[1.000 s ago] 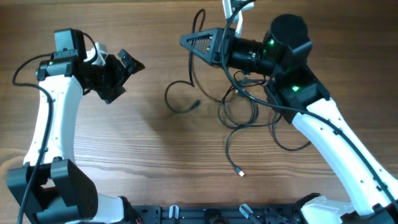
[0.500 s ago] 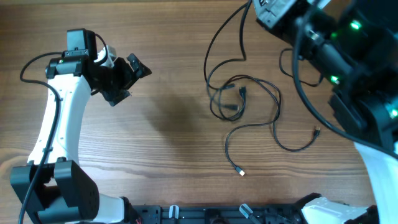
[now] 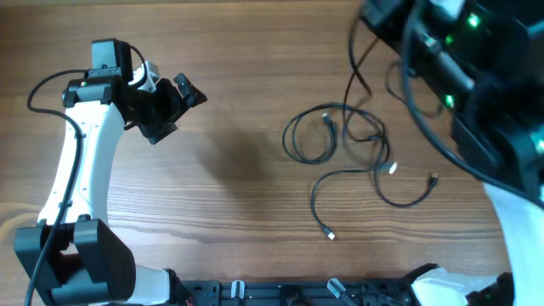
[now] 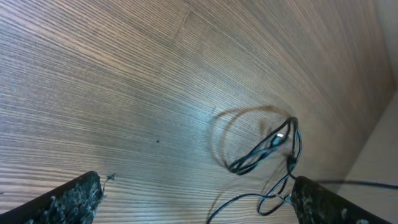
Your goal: Untangle cables
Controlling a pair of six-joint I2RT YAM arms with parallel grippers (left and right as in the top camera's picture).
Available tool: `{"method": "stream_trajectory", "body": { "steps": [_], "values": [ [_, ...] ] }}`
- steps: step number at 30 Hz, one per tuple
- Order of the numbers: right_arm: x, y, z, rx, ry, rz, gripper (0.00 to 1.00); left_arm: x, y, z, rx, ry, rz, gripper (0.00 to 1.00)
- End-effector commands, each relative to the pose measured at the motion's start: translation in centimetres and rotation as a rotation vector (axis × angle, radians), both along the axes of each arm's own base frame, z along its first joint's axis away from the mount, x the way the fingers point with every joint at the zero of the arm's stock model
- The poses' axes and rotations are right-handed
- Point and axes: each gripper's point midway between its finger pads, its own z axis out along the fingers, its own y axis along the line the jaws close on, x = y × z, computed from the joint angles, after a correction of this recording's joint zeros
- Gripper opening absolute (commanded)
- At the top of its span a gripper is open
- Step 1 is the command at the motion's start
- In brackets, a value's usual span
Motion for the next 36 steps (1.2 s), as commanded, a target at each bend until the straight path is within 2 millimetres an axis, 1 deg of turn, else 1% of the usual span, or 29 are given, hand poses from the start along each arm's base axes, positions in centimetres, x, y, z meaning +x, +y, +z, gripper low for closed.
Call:
{"method": "stream_trajectory", "body": {
  "steps": [1,3,4,5,6,7,8,9,10,11,13,15,18,20,21,22,24,25,26,27,28,29,30,33,34,36],
  "values": [
    [-4.0,2.7,3.6,0.044,-0.11,0.249,0.05,-0.7,-0.1,0.2,0.02,-0.012,-0.046,1.0],
    [-3.6,2.8,1.0,0.001,-0.021,0.245,0.04,-0.9,-0.5,0.3,0.02,-0.039,-0.119,1.0],
    [-3.0,3.0,-1.0,-0.025,0.049,0.238,0.05,-1.0,-1.7,1.0,-0.033,-0.091,-0.206,1.0],
    [-2.3,3.3,-2.9,-0.049,0.111,0.235,0.05,-1.0,-3.4,2.4,-0.126,-0.166,-0.298,1.0],
    [-1.6,4.1,-5.5,-0.078,0.191,0.262,0.05,-1.1,-5.6,4.7,-0.264,-0.279,-0.405,1.0],
    [-1.5,5.0,-6.5,-0.096,0.212,0.309,0.04,-1.1,-6.3,5.7,-0.312,-0.322,-0.436,1.0],
    [-1.7,6.4,-7.3,-0.127,0.207,0.406,0.04,-1.0,-6.8,6.7,-0.358,-0.362,-0.453,1.0],
    [-1.9,8.6,-8.9,-0.155,0.212,0.554,0.04,-0.8,-7.2,7.7,-0.394,-0.401,-0.464,1.0],
    [-2.1,9.8,-10.1,-0.167,0.219,0.64,0.04,-0.2,-7.1,8.3,-0.416,-0.402,-0.428,1.0],
    [-2.7,11.7,-11.3,-0.172,0.203,0.798,0.05,0.5,-6.6,8.8,-0.438,-0.383,-0.357,1.0],
    [-4.7,13.9,-11.6,-0.153,0.115,1.034,0.05,1.1,-5.8,9.1,-0.447,-0.378,-0.308,1.0],
    [-6.5,15.4,-12.0,-0.122,0.041,1.214,0.05,1.2,-5.3,9.1,-0.445,-0.378,-0.294,1.0],
    [-8.6,16.6,-11.5,-0.151,-0.059,1.297,0.05,1.2,-5.3,9.0,-0.446,-0.376,-0.293,1.0],
    [-9.0,16.7,-11.0,-0.171,-0.077,1.284,0.05,1.2,-5.3,9.0,-0.45,-0.369,-0.286,1.0],
    [-8.2,16.4,-11.2,-0.219,-0.076,1.215,0.05,1.3,-5.2,9.1,-0.474,-0.331,-0.243,1.0],
    [-7.2,16.3,-11.9,-0.261,-0.059,1.158,0.04,1.3,-5.0,9.1,-0.492,-0.302,-0.206,1.0],
    [-4.9,15.3,-14.4,-0.377,0.02,1.018,0.04,1.5,-4.1,9.4,-0.541,-0.224,-0.097,1.0],
    [-3.8,14.6,-15.5,-0.442,0.049,0.948,0.05,1.4,-3.9,9.7,-0.569,-0.21,-0.075,0.99],
    [-1.8,13.3,-16.8,-0.517,0.105,0.811,0.04,1.1,-3.9,10.5,-0.614,-0.217,-0.088,0.99],
    [0.4,11.7,-17.7,-0.555,0.182,0.641,0.04,0.7,-4.1,11.6,-0.676,-0.226,-0.113,0.99],
    [1.4,10.8,-18.1,-0.556,0.226,0.55,0.04,0.3,-4.4,12.4,-0.726,-0.229,-0.139,0.98],
    [1.3,11.2,-18.0,-0.541,0.22,0.572,0.04,0.0,-4.7,13.0,-0.76,-0.236,-0.161,0.98],
    [0.5,12.3,-17.8,-0.501,0.21,0.645,0.04,-0.1,-4.8,13.5,-0.782,-0.255,-0.185,0.97],
    [-1.5,14.9,-18.1,-0.396,0.224,0.825,0.04,-0.1,-4.9,13.9,-0.801,-0.26,-0.194,0.98],
    [-1.7,15.2,-18.4,-0.374,0.248,0.836,0.04,-0.2,-5.0,14.1,-0.814,-0.247,-0.189,0.98],
    [-1.5,16.1,-19.4,-0.354,0.282,0.856,0.04,-0.4,-5.1,14.5,-0.887,-0.138,-0.127,0.99]
  ]
}}
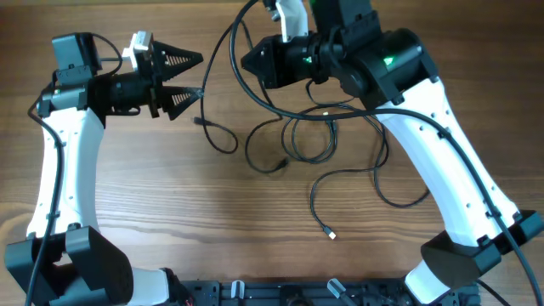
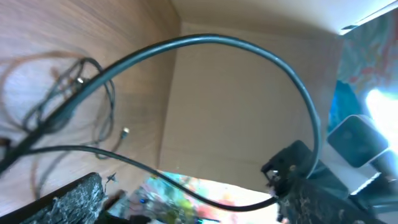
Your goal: Untangle cables
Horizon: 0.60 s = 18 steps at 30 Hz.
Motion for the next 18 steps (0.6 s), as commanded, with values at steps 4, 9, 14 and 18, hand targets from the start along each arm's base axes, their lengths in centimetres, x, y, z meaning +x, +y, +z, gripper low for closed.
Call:
{"method": "stream_trajectory", "body": {
  "steps": [4,9,14,18],
  "values": [
    [-1.8,4.0,-2.1,0.03,0.078,0.124,0.04,-1.0,-0.4,1.7,-0.188,0.383,0.039,0.99],
    [-3.8,6.0,-3.2,-0.068,-0.023,0.172,0.04,-0.7,-0.3,2.2,-0.256,0.54,0.062,0.91],
    [-4.0,5.8,-3.8,-0.102,-0.03,0.176,0.04,0.3,-0.2,4.1,-0.287,0.497,0.037,0.88],
    [-4.2,6.2,-3.7,-0.096,-0.039,0.186,0.04,-0.7,-0.8,5.2,-0.32,0.49,-0.05,0.7]
  ]
}}
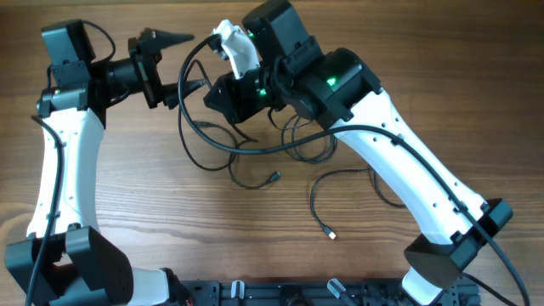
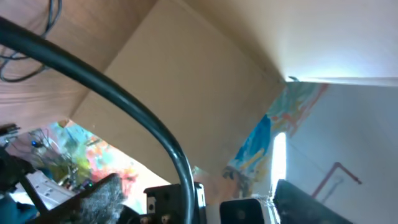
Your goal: Untangle cables
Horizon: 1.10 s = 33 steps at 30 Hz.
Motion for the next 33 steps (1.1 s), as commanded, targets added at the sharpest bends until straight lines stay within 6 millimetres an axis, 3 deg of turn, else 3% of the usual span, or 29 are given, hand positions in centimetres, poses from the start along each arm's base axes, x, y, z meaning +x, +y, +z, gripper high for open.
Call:
{"method": "stream_trajectory", "body": {
  "steps": [1,3,6,7,16,27,28,31,33],
  "values": [
    [0.4,0.4,-0.2,-0.003,-0.03,0.009,0.04,-1.9,-0.9,2.1,-0.07,-0.011,-0.094,0.7],
    [0.1,0.6,-0.1,0.004,-0.03,0.019,0.04,-2.2,-1.8,2.1,-0.07,-0.01,-0.117,0.66],
    [0.4,0.5,-0.2,-0.01,-0.042,0.006,0.04,-2.6,-2.9,2.1,-0.07,-0.01,-0.15,0.31],
    [0.9,0.2,-0.4,-0.029,-0.061,-0.022,0.04,-2.8,-3.4,2.1,-0.07,-0.01,-0.163,0.26],
    [3.1,-0.9,-0.8,-0.087,-0.111,-0.144,0.04,-3.0,-3.9,2.1,-0.07,-0.011,-0.176,0.29],
    [2.0,-0.2,-0.5,-0.047,-0.059,-0.104,0.04,-2.4,-3.7,1.7,-0.046,-0.007,-0.145,0.27],
    [2.0,-0.2,-0.6,-0.048,-0.057,-0.104,0.04,-2.4,-3.8,1.7,-0.046,-0.006,-0.145,0.24],
    [2.0,-0.3,-0.6,-0.051,-0.055,-0.104,0.04,-2.4,-3.8,1.7,-0.046,-0.007,-0.146,0.04],
    [1.8,-0.4,-0.8,-0.058,-0.046,-0.105,0.05,-2.2,-3.7,1.5,-0.036,-0.005,-0.133,0.04]
  ]
}}
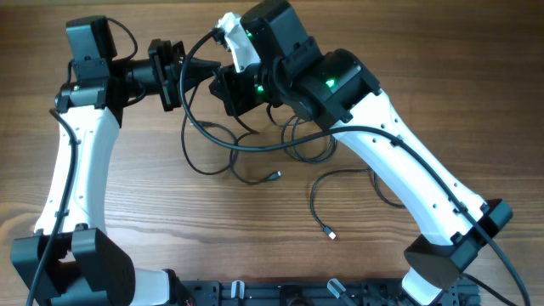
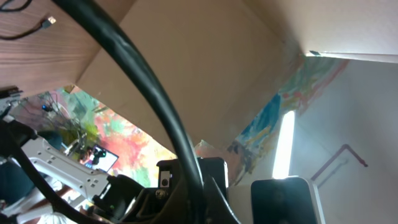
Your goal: Untangle cables
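Observation:
Thin black cables lie in a tangle (image 1: 316, 140) on the wooden table (image 1: 153, 229). One black cable (image 1: 186, 127) is lifted at the far left of the heap. My left gripper (image 1: 189, 75) points right and is shut on it. In the left wrist view the cable (image 2: 143, 81) runs thick from the top left down between the closed fingers (image 2: 214, 199). My right gripper (image 1: 228, 92) is close to the right of the left one, dark under its arm, and seems shut on the same cable. Loose plug ends lie at the front (image 1: 330, 234) and the middle (image 1: 276, 176).
The right arm (image 1: 399, 161) spans the table from the front right to the back middle, above the tangle. The left arm (image 1: 81, 144) rises along the left side. A black rail (image 1: 280, 293) runs along the front edge.
My left gripper's fingers were spread apart beside the raised cable; now they are closed together on it, a little further right. The right arm has hardly moved.
At first the cables lay in a heap at the right, my left gripper open far to the left. Then the right gripper held a loop up over the back middle. Then it had brought the loop leftwards between the open left fingers, which now grip it.

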Controlling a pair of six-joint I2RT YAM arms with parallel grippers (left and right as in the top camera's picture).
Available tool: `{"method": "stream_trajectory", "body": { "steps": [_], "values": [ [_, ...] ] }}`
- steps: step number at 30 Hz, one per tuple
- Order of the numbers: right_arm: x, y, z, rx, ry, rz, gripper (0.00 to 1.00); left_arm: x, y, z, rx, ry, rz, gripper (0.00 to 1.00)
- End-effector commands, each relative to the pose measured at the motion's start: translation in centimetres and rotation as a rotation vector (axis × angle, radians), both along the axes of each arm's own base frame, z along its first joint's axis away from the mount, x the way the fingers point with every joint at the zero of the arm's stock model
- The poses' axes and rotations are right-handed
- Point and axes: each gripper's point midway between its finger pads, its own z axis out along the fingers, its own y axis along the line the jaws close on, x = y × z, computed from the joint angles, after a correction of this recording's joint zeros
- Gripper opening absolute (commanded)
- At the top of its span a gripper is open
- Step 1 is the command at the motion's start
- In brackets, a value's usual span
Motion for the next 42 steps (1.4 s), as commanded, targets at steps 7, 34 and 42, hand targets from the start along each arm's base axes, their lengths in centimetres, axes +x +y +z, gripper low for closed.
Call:
{"method": "stream_trajectory", "body": {
  "steps": [7,34,42],
  "values": [
    [-1.1,-0.4,-1.5,-0.042,0.072,0.011,0.9,3.2,0.9,0.2,0.237,-0.557,0.131,0.04],
    [-3.0,-6.2,2.3,-0.058,0.078,-0.083,1.0,15.1,3.5,13.1,1.295,-1.424,0.592,0.05],
    [-3.4,-6.4,1.9,-0.072,0.097,-0.084,1.0,18.4,1.9,9.9,1.224,-1.383,0.581,0.07]
  ]
}}
